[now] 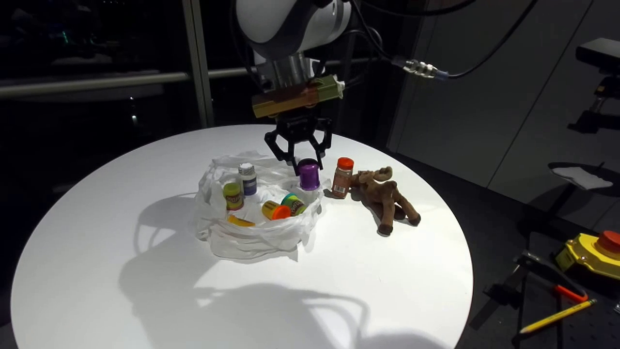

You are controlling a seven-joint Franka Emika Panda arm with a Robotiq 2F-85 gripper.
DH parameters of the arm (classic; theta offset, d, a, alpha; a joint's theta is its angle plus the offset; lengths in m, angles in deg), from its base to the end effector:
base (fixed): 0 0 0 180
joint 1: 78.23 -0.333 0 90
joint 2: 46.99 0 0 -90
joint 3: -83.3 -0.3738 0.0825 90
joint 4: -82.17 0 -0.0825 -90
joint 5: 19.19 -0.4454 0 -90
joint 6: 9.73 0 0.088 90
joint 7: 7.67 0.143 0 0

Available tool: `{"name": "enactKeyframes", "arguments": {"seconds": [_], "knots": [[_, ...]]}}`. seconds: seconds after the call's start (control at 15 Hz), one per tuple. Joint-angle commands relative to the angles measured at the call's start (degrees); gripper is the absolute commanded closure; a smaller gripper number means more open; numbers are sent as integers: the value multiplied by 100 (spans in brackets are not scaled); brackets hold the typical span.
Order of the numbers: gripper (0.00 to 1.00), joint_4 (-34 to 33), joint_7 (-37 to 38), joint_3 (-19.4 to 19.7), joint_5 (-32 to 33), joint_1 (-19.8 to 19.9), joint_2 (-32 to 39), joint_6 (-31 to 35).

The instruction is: Remove the contents from the white plastic and put them on the table

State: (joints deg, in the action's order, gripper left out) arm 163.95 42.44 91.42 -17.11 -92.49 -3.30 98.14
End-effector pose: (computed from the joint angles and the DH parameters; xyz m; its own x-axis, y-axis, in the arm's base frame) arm 0.7642 0.0949 0.1971 0.7340 -0.6727 -0.0933 -0.6208 -0.7202 0.3097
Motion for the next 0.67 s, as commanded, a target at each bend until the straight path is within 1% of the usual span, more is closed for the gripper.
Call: {"name": "enactKeyframes", "arguments": {"seconds": [0.0, 0.47, 0.6], "knots": [[74, 1396, 149, -108, 92, 79, -830, 625], [74, 3480, -325, -131, 134, 299, -1753, 1927], [74, 4114, -378, -44, 304, 338, -2007, 2526]]}}
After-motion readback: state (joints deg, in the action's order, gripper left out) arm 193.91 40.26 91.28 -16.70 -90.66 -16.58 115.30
